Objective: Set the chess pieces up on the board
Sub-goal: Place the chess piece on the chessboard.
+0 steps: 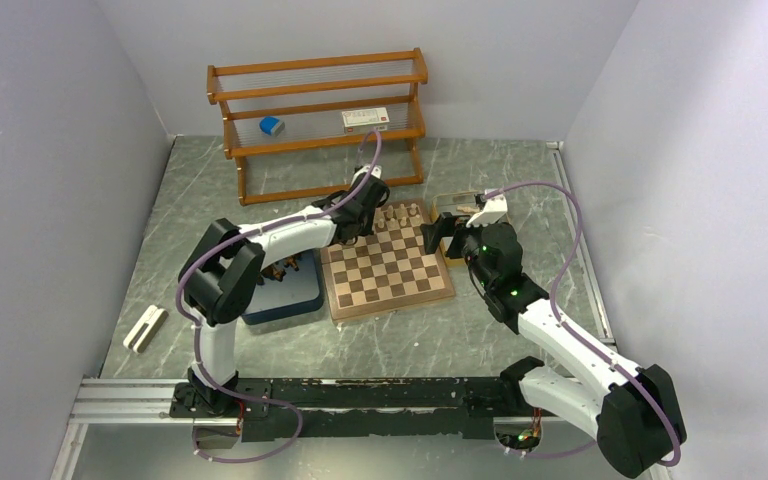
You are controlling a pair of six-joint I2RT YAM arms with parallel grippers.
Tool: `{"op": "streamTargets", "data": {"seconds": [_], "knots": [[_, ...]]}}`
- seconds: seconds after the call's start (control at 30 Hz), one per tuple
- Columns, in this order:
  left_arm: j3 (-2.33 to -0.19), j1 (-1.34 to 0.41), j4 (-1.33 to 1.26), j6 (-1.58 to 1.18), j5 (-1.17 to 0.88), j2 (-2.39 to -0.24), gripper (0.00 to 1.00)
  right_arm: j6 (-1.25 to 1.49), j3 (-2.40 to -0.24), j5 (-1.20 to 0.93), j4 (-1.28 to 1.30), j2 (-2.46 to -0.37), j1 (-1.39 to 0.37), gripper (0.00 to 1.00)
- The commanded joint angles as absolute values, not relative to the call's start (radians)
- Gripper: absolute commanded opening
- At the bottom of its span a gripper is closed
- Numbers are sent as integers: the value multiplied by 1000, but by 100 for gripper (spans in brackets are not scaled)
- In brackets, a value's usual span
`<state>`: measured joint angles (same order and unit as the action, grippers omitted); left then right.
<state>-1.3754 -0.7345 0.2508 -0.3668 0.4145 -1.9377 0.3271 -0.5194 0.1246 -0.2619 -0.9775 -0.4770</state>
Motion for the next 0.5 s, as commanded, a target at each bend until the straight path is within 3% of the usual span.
{"op": "streamTargets", "data": {"seconds": [0.0, 0.47], "knots": [[-1362, -725, 188, -378, 398, -1942, 16, 310, -505, 147, -262, -965, -468, 100], [-1318, -709, 143, -375, 399, -1946, 16, 308, -506, 149, -265, -970, -465, 100]]}}
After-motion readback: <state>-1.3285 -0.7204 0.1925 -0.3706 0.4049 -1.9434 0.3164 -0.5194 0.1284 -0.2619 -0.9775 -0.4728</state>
